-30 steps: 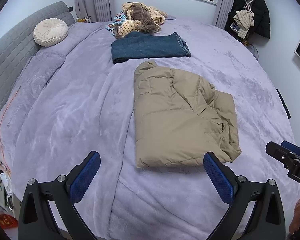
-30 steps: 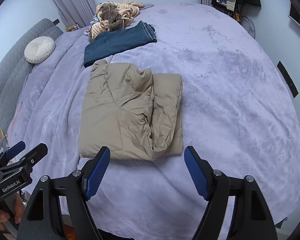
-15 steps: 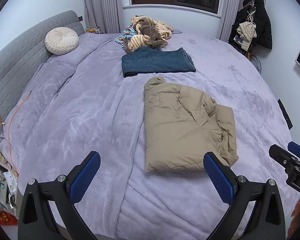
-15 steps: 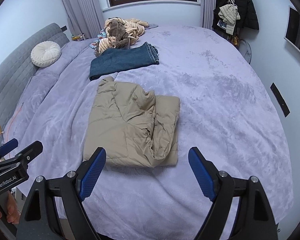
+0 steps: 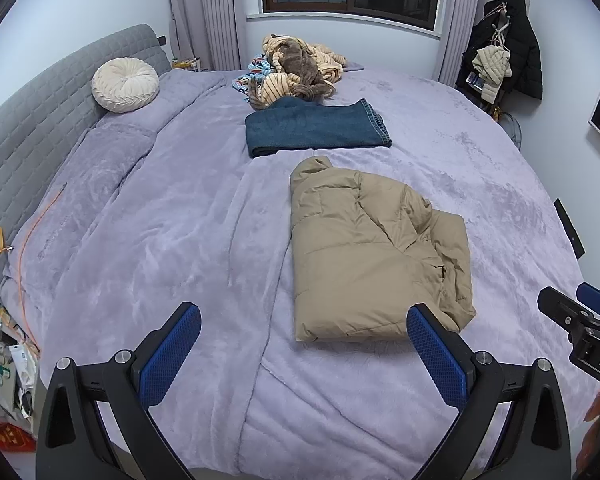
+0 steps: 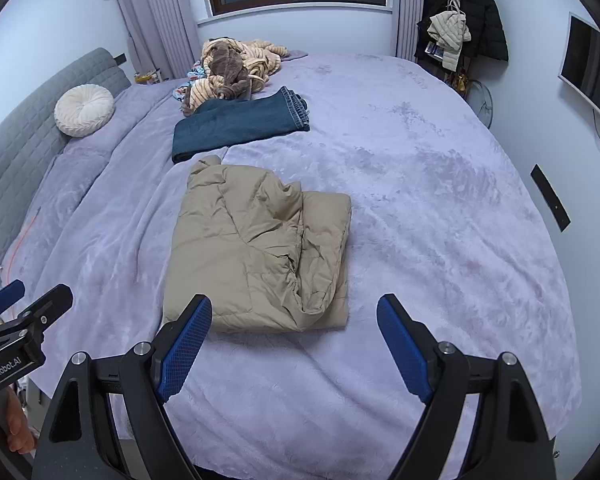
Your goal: Fold large clothes
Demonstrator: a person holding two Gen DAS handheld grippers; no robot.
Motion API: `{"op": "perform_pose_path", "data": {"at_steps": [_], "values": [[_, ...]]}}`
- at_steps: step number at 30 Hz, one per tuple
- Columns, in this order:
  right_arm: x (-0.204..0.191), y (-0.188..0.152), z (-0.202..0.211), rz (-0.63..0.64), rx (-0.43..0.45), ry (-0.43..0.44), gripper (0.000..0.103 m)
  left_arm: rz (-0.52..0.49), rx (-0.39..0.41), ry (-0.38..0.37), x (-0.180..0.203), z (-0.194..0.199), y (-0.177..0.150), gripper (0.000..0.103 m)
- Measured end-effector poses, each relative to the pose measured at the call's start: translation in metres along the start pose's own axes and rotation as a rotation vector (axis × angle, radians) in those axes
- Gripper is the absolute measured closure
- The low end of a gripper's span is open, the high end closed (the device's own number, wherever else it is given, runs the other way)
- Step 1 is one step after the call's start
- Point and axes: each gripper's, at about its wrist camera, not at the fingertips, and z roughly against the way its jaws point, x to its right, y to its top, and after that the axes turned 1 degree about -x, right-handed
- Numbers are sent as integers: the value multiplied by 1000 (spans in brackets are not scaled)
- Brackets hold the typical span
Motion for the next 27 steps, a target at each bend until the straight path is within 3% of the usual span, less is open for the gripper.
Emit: {"op": "perform_pose_path", "data": {"at_steps": [27], "values": [[-4, 0, 1, 4, 1, 2, 16, 1, 3, 2, -4, 1, 0, 0]]}}
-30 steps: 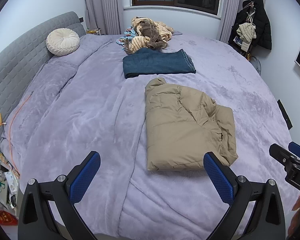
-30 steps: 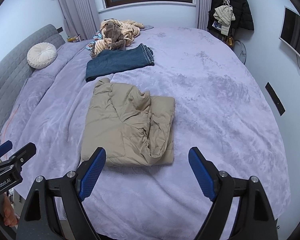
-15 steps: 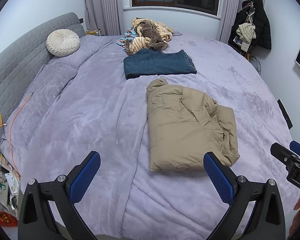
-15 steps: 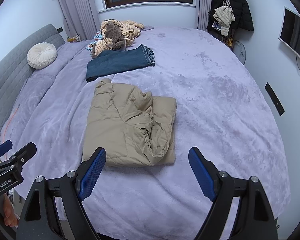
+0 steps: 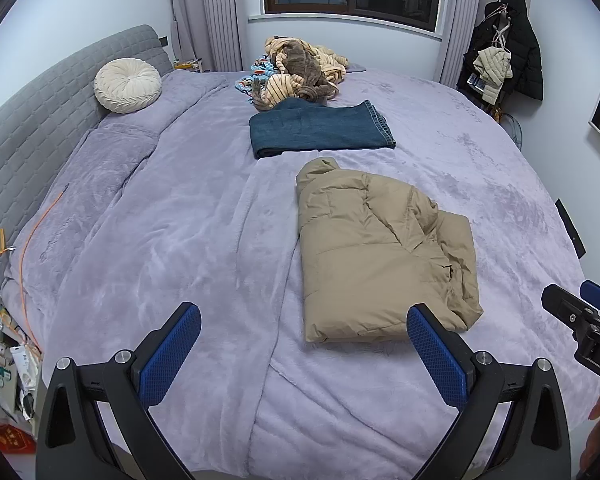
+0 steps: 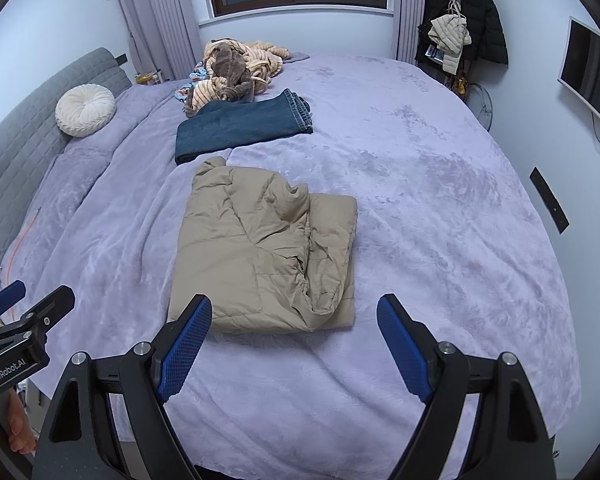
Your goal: Fold large clothes
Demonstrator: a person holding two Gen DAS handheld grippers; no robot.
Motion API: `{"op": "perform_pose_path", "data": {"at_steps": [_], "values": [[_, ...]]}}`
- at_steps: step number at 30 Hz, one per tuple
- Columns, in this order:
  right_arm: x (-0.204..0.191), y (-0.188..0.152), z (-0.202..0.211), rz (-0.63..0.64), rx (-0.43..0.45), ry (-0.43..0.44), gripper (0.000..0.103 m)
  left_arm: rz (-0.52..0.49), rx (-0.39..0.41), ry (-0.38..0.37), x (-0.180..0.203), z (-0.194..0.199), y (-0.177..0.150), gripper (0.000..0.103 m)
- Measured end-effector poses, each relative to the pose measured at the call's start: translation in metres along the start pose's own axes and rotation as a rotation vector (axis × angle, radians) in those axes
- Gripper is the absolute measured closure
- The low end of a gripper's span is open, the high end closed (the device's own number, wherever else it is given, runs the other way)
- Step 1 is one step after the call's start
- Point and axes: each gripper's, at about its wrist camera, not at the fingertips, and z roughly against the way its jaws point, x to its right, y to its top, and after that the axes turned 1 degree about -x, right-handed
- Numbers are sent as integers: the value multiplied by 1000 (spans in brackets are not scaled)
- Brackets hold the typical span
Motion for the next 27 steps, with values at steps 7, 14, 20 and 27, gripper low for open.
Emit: {"op": "perform_pose_path", "data": {"at_steps": [7, 14, 20, 27], "values": [[-2, 0, 0, 1, 1, 0, 16, 1, 0, 1, 1, -1, 0, 0], [-4, -1, 1, 1, 3, -1, 16, 4, 7, 4, -4, 3, -1, 0], [-4, -1, 1, 1, 4, 0, 16, 3, 7, 5, -4, 3, 0, 0], [-4, -1, 1, 4, 5, 1, 16, 6, 11, 7, -11, 4, 1, 0]]}}
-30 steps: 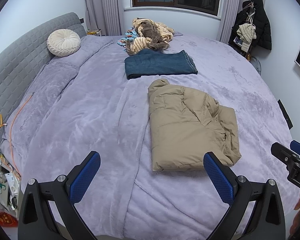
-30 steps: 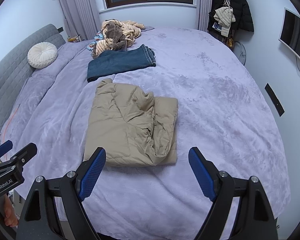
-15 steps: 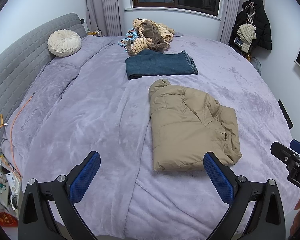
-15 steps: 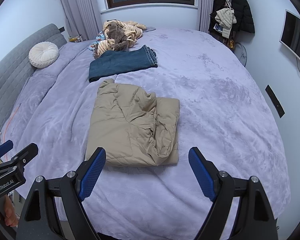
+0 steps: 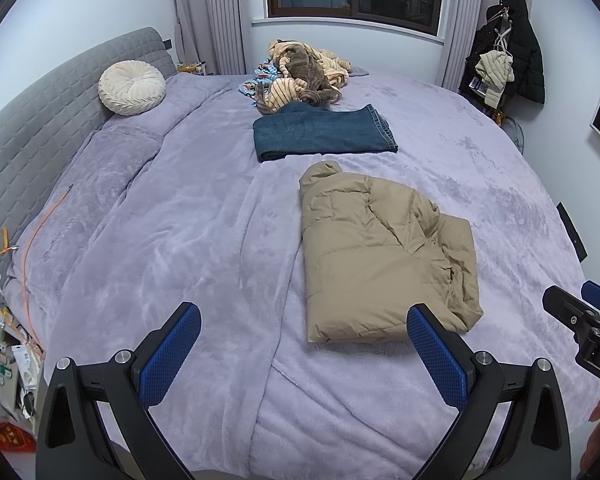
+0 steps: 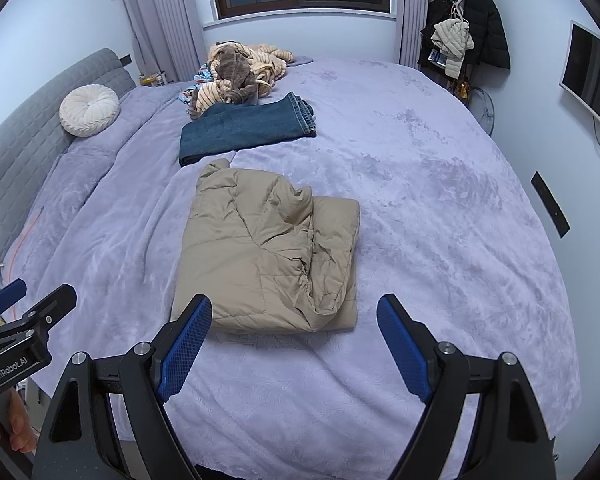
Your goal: Fold large clothes
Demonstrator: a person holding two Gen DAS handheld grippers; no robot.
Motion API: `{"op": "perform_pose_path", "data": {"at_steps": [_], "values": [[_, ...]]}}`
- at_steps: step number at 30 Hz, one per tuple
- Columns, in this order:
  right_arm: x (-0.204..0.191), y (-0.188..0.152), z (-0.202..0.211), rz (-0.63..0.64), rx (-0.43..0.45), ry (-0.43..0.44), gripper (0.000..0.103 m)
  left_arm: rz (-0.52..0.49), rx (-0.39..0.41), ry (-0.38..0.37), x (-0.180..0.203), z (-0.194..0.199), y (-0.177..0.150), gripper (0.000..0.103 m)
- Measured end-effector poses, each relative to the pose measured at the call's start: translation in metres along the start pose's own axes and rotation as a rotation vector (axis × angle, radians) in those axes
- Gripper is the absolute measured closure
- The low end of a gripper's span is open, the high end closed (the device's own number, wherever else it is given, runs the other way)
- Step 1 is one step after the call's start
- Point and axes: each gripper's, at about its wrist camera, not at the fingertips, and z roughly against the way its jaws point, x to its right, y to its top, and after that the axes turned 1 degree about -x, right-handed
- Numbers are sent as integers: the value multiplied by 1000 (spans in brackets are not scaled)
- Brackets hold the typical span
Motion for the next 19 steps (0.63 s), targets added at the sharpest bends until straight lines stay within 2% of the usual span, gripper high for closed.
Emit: {"op": "perform_pose_path", "data": {"at_steps": [11, 19], "values": [[-2, -1, 1, -1, 0, 0, 16, 11, 2, 11, -7, 4, 2, 0], [-4, -2, 2, -5, 1, -2, 16, 5, 20, 10, 1, 9, 0, 0]]}}
